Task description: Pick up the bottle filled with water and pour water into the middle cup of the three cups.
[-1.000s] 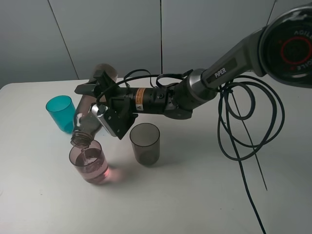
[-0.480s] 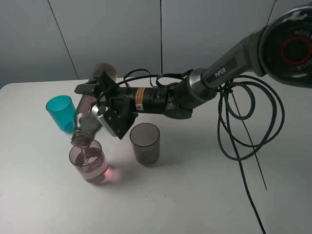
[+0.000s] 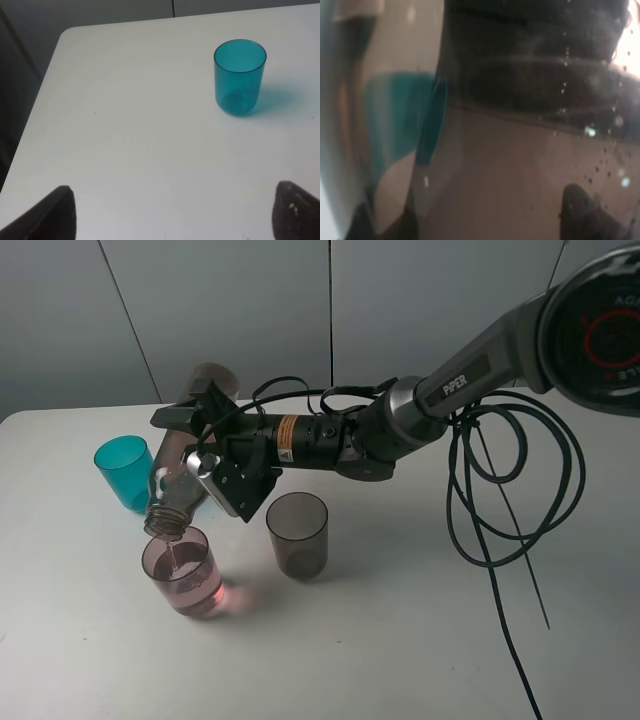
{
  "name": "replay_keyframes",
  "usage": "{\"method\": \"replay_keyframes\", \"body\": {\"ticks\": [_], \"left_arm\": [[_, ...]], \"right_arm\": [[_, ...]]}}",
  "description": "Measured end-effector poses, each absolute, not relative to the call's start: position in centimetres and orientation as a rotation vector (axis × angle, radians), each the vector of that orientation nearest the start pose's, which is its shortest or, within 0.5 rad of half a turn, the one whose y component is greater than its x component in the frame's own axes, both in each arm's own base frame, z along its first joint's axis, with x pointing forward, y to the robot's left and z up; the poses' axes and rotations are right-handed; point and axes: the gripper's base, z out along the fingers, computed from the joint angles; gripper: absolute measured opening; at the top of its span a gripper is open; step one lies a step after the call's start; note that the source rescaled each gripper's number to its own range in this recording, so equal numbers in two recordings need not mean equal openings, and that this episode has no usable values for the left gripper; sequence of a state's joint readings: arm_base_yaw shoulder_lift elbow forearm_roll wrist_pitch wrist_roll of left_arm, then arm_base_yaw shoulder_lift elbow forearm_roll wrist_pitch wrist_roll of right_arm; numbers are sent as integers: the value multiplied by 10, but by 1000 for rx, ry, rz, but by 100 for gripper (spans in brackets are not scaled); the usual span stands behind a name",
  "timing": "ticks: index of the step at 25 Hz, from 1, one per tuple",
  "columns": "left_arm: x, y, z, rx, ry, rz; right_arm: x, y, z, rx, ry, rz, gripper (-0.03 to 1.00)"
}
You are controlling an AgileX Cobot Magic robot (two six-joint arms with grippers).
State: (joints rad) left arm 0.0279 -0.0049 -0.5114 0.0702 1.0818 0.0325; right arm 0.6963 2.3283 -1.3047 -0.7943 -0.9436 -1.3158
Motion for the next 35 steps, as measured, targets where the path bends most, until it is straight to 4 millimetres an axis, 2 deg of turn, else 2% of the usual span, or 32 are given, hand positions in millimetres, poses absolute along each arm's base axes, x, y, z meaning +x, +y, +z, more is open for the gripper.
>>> {"method": "replay_keyframes", "body": {"ticks": [35], "left_arm": [[-8, 5, 279, 0, 2049, 122]], "right_arm": [[324, 334, 112, -1703, -63, -446, 0]]}}
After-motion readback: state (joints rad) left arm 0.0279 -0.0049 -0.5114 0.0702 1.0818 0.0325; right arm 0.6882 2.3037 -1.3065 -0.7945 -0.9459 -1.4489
